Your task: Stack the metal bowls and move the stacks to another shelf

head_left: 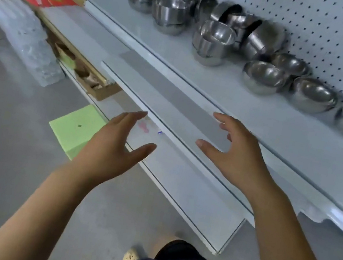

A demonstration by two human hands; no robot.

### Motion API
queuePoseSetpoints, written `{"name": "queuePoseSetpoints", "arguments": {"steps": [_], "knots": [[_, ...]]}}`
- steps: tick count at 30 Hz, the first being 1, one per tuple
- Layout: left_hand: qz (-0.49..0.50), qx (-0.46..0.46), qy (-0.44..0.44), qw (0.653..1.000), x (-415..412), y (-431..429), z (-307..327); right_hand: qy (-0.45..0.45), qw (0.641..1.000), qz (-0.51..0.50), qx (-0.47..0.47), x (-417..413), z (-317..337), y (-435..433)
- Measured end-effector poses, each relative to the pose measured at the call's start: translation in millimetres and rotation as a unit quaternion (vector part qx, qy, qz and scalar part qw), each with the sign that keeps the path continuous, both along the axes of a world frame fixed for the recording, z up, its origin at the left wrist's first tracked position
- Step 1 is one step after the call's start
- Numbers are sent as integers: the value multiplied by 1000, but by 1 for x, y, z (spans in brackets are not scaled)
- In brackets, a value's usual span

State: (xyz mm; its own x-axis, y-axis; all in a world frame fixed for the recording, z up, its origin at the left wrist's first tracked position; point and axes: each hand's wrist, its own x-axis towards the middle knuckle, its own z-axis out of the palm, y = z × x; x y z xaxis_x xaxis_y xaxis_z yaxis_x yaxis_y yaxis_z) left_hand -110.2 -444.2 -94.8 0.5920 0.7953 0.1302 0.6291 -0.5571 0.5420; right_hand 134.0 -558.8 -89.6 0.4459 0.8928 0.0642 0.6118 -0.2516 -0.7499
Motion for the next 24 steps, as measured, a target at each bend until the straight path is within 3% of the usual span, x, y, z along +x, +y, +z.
{"name": "queuePoseSetpoints", "arguments": {"steps": [9, 14, 20, 24], "knots": [[-104, -45, -94, 989, 103, 66, 0, 20, 987, -162, 12, 54, -11, 12], [-160, -53, -89, 982, 162, 91, -3, 25, 975, -216, 37, 87, -14, 38], [-206, -88, -91, 970, 243, 109, -14, -97, 941, -312, 90, 138, -28, 48], [-211, -85, -117, 967, 293, 121, -23, -102, 915, -378, 95, 161, -42, 47]]}}
